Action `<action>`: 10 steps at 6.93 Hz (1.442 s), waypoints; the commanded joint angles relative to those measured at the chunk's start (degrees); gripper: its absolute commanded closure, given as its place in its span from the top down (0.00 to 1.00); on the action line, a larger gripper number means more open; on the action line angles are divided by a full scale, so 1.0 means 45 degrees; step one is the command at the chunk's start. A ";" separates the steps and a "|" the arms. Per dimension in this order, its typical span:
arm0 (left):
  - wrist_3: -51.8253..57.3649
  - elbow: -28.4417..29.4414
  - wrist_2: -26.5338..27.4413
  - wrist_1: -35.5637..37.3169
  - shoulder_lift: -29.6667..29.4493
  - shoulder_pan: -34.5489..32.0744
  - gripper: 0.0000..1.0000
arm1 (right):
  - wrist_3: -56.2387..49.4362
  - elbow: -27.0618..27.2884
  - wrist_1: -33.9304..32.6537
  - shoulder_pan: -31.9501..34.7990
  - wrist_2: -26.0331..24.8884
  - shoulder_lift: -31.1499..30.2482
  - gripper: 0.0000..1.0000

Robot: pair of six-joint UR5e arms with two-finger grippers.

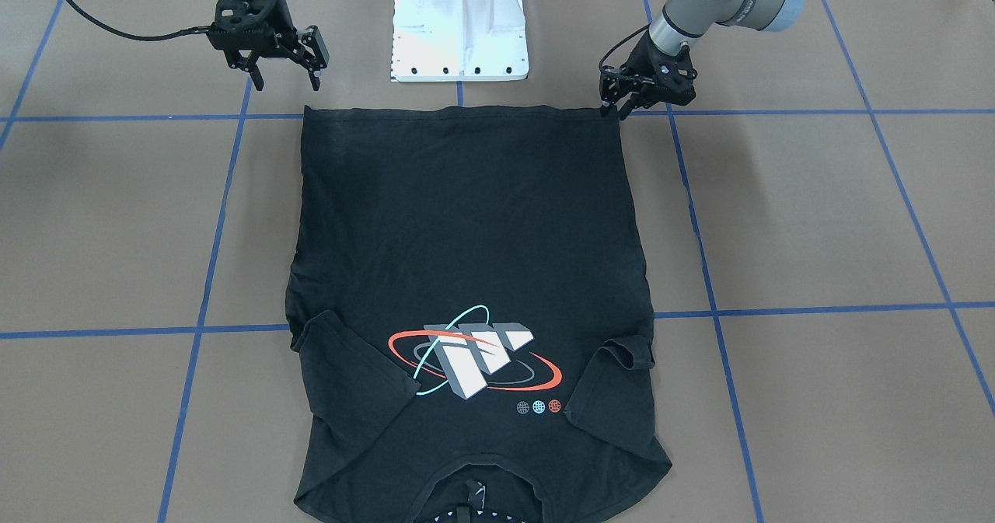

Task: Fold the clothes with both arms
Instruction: 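Move both grippers down to the hem corners nearest the robot, then grasp the hem corners with both grippers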

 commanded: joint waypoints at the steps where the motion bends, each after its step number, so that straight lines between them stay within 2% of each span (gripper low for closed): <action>1: -0.0122 -0.0033 -0.0036 0.0000 -0.0008 0.0026 0.24 | 0.0019 0.0011 0.0000 0.0000 0.0000 0.0000 1.00; 2: -0.0142 -0.0033 -0.0055 0.0000 0.0011 0.0026 0.19 | 0.0000 -0.0009 0.0000 0.0000 0.0000 0.0000 1.00; 3: -0.0143 -0.0033 -0.0036 0.0000 0.0011 0.0026 0.07 | 0.0000 -0.0009 0.0000 0.0000 0.0000 -0.0019 1.00; 4: -0.0162 -0.0052 -0.0017 0.0000 0.0011 0.0026 0.00 | 0.0019 -0.0048 0.0000 0.0000 0.0000 -0.0038 1.00; 6: -0.0338 -0.0150 -0.0036 0.0000 0.0031 0.0026 0.00 | 0.0019 -0.0553 0.0329 -0.0039 -0.0019 0.0000 1.00; 7: -0.0338 -0.0208 -0.0094 0.0000 0.0011 0.0026 0.00 | 0.0019 -0.1213 0.1395 -0.0039 -0.0232 -0.0038 1.00; 9: -0.0435 -0.0248 -0.0114 0.0000 0.0011 0.0026 0.00 | 0.0039 -0.1532 0.1777 -0.0155 -0.0448 -0.0038 1.00; 10: -0.0436 -0.0306 -0.0114 0.0000 -0.0008 0.0026 0.00 | 0.0039 -0.1648 0.1777 -0.0504 -0.0990 -0.0058 0.93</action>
